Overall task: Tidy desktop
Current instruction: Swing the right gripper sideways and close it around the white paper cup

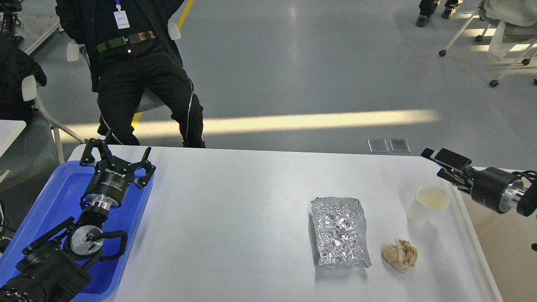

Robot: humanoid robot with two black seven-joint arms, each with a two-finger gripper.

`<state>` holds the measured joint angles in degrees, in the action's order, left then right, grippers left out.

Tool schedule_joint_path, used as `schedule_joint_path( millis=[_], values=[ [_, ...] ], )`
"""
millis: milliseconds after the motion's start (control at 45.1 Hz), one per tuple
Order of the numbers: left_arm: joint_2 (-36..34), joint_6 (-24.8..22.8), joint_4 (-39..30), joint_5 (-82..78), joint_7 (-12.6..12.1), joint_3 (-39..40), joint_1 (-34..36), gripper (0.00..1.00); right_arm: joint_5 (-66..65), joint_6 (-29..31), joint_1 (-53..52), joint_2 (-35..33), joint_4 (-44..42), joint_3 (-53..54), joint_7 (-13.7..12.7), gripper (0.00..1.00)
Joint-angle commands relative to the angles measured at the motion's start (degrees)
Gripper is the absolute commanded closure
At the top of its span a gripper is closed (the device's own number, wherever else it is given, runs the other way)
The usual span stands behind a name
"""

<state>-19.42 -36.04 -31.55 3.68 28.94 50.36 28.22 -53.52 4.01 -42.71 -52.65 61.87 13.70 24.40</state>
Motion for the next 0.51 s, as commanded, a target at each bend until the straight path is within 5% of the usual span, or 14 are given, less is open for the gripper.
schedule_joint_path(
  millis=[0,488],
  values=[
    [0.0,0.0,0.0,0.0,0.1,0.0,0.0,0.0,-6.9,-1.5,-12.4,-1.9,-2.4,-19.1,-1.5,0.0],
    [0.0,0.0,0.0,-0.1,0.0,0.0,0.0,0.0,-7.6,-9.3,-11.8,11.9,-17.3,-30.2,-2.9,0.0]
  ],
)
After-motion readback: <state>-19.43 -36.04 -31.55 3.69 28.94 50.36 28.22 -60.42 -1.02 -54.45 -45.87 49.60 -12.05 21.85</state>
